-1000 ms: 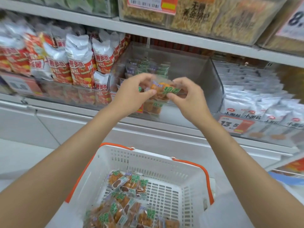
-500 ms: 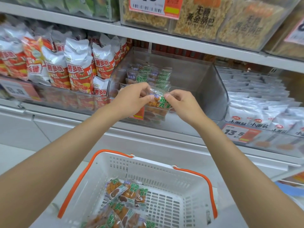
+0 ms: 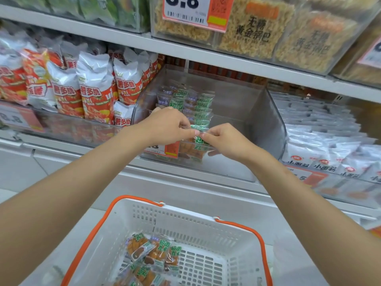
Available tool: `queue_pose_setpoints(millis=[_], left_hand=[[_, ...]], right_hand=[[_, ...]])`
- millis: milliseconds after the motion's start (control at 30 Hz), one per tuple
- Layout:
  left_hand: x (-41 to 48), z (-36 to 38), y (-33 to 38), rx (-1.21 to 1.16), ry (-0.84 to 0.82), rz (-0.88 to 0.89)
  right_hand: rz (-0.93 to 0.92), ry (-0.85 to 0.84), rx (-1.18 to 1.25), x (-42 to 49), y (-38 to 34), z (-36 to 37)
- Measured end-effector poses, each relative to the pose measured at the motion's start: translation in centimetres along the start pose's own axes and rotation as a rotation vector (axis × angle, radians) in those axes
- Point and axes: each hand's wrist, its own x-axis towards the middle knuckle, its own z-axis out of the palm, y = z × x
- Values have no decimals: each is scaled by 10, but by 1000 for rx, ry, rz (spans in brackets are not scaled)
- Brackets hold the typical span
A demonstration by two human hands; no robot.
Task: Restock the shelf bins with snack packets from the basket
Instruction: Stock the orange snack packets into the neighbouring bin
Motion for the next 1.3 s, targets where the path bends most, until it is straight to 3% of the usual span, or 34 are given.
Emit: queue_pose_setpoints(millis=[167,300,433,600,733,967,1033,1167,1300], left_hand=[[13,-13,7,179,-239,-27],[12,-13,9,175,-356,-34],[15,-18,9,109,-391,-75],[10,-18,-1,117,-264,35],[7,-11,-10,144,-165,112],[14,-29,5,31,-448,-55],[15,-33,0,-40,-411,-81],[17,-22,-7,-52,-86,-83],[25,-2,-5,46,-91,-32]], right_hand=[[57,-91,23,2,-6,-2],[52,-128,-54,5,-9,3],[40,-121,-19,7,-8,3],[82,-80,246,4,0,-5],[50,-106,164,8,-3,1],[68,-192,142,5,-7,-5],[87,-143,218,2,-4,-13],[209,113,317,9,8,-20],[338,16,342,23,-1,-12]])
